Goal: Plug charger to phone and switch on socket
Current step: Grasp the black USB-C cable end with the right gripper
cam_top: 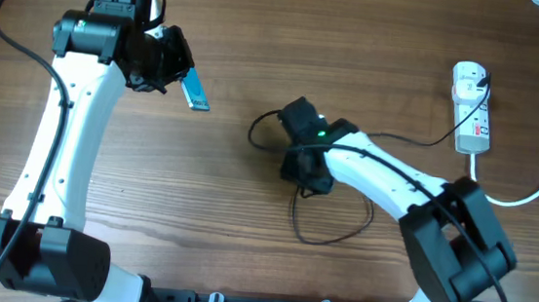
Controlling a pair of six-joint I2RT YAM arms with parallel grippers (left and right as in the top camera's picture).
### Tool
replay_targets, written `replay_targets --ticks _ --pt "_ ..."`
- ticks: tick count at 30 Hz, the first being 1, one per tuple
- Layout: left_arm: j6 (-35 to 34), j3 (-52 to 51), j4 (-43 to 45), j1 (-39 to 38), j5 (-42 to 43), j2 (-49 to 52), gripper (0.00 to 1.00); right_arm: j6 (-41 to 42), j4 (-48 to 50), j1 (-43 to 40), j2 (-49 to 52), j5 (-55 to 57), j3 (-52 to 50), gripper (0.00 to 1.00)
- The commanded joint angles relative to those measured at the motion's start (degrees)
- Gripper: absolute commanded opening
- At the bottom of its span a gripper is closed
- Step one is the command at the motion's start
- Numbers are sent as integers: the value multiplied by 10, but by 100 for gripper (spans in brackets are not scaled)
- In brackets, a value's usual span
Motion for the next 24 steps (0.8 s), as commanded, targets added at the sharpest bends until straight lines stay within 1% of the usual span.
replay_targets --ticks 1,4,7,9,12,13,16,18,21,24 --pt "5 -1 7 3 7 3 4 4 3 0 30 32 -4 39" --pt "5 -1 11 3 7 3 4 2 4 1 44 35 -4 39" --pt "5 -1 13 3 7 3 4 3 2 1 50 31 -4 36" --pt "5 -1 13 3 7 3 4 2 -6 1 54 20 -4 36" --pt "5 -1 13 3 7 3 4 2 -12 1 54 22 -4 26" --pt "5 -1 12 3 7 3 4 3 -14 1 54 22 -4 25" --pt "5 -1 13 3 7 3 4 -14 -19 1 54 22 -4 29" --pt "5 -1 13 3 7 3 4 -27 -18 1 54 20 -4 29" --pt "5 -1 12 3 7 3 4 -27 -16 0 54 20 -4 24" --pt "5 -1 13 3 7 3 4 -27 -18 0 55 28 -4 23"
